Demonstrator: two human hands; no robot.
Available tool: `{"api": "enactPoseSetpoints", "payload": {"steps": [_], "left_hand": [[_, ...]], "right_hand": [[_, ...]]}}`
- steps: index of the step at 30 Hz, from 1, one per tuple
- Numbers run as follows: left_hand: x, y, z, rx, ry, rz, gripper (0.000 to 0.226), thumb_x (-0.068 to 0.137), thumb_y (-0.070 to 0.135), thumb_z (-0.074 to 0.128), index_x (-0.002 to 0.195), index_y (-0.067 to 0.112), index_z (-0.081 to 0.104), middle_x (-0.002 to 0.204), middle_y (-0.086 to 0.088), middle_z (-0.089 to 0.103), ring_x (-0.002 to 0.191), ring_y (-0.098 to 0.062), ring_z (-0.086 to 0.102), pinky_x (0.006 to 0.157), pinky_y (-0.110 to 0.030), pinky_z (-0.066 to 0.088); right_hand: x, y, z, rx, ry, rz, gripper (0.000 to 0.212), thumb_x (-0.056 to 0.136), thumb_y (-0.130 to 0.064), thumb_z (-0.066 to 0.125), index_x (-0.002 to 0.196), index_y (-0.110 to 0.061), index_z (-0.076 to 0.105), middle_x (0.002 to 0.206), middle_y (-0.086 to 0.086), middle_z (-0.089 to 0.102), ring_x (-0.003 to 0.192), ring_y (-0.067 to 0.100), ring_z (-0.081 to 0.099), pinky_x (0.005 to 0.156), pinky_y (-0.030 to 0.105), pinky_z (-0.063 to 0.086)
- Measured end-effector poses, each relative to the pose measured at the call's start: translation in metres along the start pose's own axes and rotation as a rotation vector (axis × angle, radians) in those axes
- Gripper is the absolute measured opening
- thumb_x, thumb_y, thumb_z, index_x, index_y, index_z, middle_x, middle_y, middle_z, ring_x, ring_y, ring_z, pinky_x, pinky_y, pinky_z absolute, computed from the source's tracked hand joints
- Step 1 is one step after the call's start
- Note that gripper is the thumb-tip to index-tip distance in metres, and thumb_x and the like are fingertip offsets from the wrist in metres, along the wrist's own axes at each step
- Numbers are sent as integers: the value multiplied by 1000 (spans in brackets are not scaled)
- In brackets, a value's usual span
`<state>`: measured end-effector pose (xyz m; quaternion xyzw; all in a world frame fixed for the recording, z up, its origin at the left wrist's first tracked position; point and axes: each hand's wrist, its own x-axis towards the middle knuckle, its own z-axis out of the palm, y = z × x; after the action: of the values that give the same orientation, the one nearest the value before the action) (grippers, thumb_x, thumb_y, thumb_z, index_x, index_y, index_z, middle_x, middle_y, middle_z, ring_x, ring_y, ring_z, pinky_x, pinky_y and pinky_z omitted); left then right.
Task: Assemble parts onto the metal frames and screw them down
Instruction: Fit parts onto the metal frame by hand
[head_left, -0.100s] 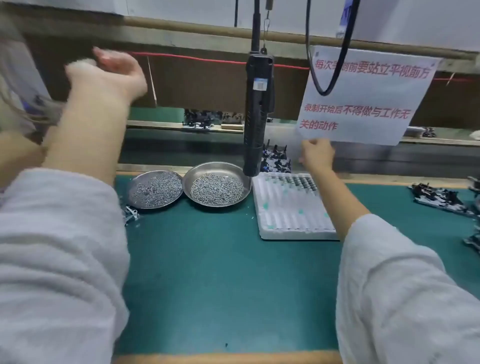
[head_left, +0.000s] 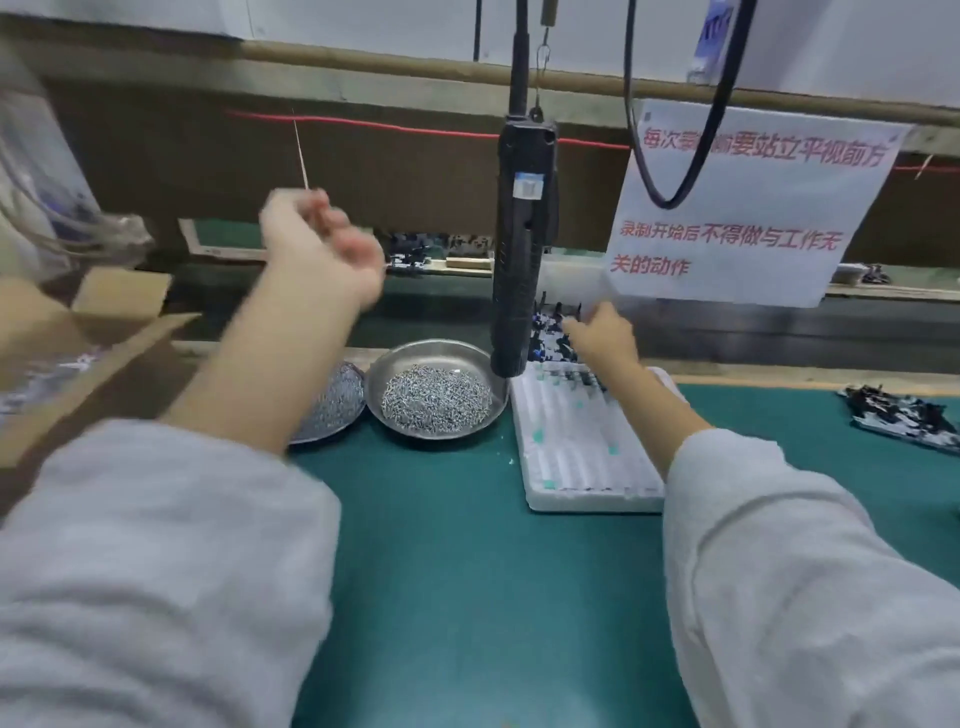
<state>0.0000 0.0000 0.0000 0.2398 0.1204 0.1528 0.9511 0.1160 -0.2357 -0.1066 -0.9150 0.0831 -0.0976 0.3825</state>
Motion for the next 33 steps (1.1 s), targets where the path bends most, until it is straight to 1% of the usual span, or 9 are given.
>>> {"api": "enactPoseSetpoints", "payload": {"steps": [3,6,9,16,20,23,26,29,33], "left_hand": [[-16,-50,-44,284,-2,-99,26,88,16,45,62,19,45,47,9,36,38,-4,23,35,-12,21],[-24,-76,-85,469,32,-45,24,89,18,45,64,21,46,48,8,35,39,-5,25,35,-15,23],[-37,-93,-120,663,-12,152,34,91,11,47,59,22,49,50,6,39,43,-5,30,39,-16,27],[-32,-84,-149,911,-87,429,22,91,7,55,70,16,56,53,9,47,49,-3,38,45,-15,32],[-27,-57,-169,1083,-132,579,11,84,27,57,73,25,58,61,10,56,57,-4,47,55,-17,39],[-18,-39,-180,1205,-93,631,11,82,34,53,73,29,58,65,9,59,61,-5,51,60,-14,40],[-11,-35,-179,1220,-48,646,11,82,34,54,72,29,57,68,8,59,60,-1,50,61,-12,39],[-11,-36,-180,1358,-26,729,14,88,26,58,75,29,56,67,10,58,62,-3,52,62,-26,40],[-10,-30,-182,1593,6,807,11,91,25,59,80,24,59,66,4,56,65,-24,54,61,-34,41]], "right_hand": [[17,0,39,-202,-151,84,98,80,-66,55,150,-14,9,150,24,21,128,46,39,103,53,38],[31,-2,66,-398,-92,87,95,83,-55,52,151,-23,-6,146,27,17,123,52,37,99,55,35],[37,-8,73,-387,-2,127,86,85,-46,51,151,-26,-1,142,27,22,119,50,39,95,54,35],[36,-14,51,-370,90,49,84,81,-64,50,146,-20,19,139,26,31,123,46,38,100,53,32],[6,-13,-3,-572,183,-63,98,70,-79,52,145,-23,23,138,25,32,122,46,39,100,52,34],[-52,9,-44,-756,227,-147,91,70,-70,60,141,-20,34,143,26,27,115,46,42,95,51,35],[-133,24,-61,-780,166,-265,82,66,-59,69,133,-18,50,140,25,32,106,44,47,88,48,37],[-213,18,-45,-528,111,-503,71,58,-60,66,115,-17,66,126,22,50,93,42,57,79,46,47],[-258,-14,12,-481,-168,-644,75,62,-74,48,118,-27,60,128,10,44,99,31,52,85,41,47]]}}
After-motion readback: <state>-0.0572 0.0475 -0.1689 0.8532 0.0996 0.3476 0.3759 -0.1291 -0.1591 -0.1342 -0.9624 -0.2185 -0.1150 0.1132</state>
